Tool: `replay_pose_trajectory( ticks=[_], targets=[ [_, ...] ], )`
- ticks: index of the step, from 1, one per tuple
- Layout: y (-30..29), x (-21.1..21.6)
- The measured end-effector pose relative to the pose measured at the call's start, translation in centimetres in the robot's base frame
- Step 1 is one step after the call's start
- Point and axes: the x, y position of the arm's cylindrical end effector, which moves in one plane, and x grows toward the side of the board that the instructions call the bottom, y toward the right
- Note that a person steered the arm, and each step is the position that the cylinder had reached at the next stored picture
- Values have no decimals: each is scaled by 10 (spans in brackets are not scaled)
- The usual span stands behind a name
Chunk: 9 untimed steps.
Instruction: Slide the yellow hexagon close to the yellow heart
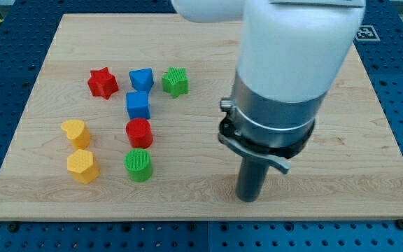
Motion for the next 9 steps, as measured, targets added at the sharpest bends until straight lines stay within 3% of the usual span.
replay_pose_trajectory(
  ticks=[2,3,7,9],
  targets=[
    [-89,19],
    [-93,19],
    [-209,14],
    [-221,6]
  ],
)
